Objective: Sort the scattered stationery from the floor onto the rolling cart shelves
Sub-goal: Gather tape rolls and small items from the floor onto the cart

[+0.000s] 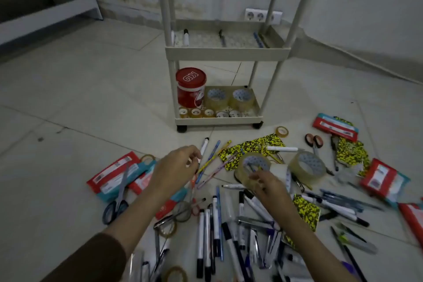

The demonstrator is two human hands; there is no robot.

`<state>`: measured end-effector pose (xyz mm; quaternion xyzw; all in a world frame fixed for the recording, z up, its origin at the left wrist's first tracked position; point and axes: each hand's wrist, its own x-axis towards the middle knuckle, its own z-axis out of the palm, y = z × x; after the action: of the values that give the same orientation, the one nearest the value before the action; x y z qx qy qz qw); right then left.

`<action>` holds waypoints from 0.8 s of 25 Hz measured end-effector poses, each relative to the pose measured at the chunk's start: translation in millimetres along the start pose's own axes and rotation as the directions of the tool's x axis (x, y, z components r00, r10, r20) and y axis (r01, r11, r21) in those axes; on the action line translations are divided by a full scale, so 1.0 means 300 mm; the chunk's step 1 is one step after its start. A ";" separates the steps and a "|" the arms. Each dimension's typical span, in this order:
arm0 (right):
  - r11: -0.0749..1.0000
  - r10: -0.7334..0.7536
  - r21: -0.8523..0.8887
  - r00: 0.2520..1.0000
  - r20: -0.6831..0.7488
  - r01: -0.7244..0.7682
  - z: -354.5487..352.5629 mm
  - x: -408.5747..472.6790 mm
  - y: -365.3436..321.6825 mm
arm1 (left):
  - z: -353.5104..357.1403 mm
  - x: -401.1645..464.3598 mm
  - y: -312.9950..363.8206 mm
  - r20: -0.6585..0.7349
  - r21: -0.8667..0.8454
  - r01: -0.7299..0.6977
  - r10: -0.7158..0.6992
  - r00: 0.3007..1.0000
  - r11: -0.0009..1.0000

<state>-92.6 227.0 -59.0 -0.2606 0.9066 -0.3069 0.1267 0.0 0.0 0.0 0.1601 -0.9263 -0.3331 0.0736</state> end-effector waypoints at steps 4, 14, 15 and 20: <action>0.980 -0.056 -0.189 0.997 0.044 0.063 -0.004 0.010 0.026 | -0.015 0.057 0.045 -0.041 0.122 0.010 -0.005 0.999 0.992; 0.856 0.066 -0.516 0.993 0.097 -0.006 0.094 0.108 0.046 | 0.039 0.012 0.019 0.096 0.097 -0.085 0.076 0.993 0.992; 0.852 0.069 -0.523 0.993 0.091 -0.011 0.106 0.103 0.051 | 0.050 0.008 0.010 0.107 0.076 -0.082 0.074 0.992 0.994; 0.894 0.055 -0.449 0.995 0.080 -0.013 0.091 0.088 0.075 | 0.124 0.019 0.002 0.170 0.047 -0.140 0.130 0.977 0.989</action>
<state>-112.8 214.3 -96.2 -0.2806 0.9505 -0.0758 0.1098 -14.4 20.4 -28.0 0.0706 -0.9473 -0.3123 0.0137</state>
